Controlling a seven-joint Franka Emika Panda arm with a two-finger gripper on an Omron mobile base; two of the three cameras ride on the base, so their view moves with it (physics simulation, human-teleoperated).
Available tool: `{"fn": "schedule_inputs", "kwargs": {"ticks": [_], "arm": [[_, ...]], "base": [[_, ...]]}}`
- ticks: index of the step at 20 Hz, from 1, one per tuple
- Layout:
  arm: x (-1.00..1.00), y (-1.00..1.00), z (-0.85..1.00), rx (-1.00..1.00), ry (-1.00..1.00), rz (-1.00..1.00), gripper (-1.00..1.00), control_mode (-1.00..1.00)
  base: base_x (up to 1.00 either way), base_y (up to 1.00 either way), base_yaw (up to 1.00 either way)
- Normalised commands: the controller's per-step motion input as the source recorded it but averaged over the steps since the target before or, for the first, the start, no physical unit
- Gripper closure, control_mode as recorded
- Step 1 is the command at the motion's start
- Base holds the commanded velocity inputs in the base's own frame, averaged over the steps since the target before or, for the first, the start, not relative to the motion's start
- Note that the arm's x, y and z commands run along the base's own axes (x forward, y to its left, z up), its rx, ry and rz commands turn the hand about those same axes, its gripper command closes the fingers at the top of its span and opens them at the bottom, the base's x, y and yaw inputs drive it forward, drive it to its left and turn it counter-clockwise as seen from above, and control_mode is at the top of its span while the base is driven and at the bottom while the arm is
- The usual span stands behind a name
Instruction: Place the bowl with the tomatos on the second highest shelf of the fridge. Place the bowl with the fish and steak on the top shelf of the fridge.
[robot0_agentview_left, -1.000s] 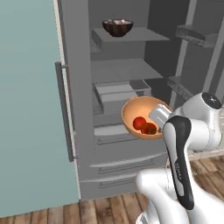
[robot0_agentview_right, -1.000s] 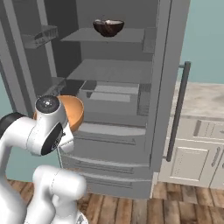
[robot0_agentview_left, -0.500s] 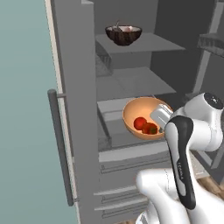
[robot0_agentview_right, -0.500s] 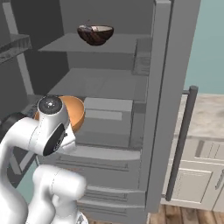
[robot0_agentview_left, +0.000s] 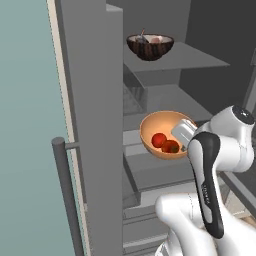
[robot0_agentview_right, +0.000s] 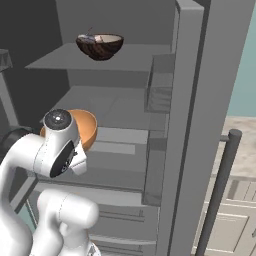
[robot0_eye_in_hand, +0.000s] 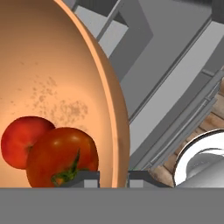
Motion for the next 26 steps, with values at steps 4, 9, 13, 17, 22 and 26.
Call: {"fn": "schedule_inputs", "kwargs": {"ticks": [4,9,13,17,22,26], "arm": [[0.11,0.02,0.39,0.01,0.0,-0.03,1.0,-1.0],[0.33,0.05,0.64,0.04,0.0,-0.06,1.0,-1.0],[0.96,0.21,0.46,0.0,0.0,-0.15,1.0,-1.0],[1.0,0.02,0.04,0.0,0.05,-0.02,1.0,-1.0],[1.0,0.0,-0.39,0.0,0.0,0.0,1.0,-1.0],[1.0,0.0,-0.56,0.0,0.0,0.0,1.0,-1.0]], "base": [[0.11,0.04,-0.02],[0.0,0.0,0.0],[0.0,0.0,0.0],[0.0,0.0,0.0],[0.0,0.0,0.0],[0.0,0.0,0.0]]}}
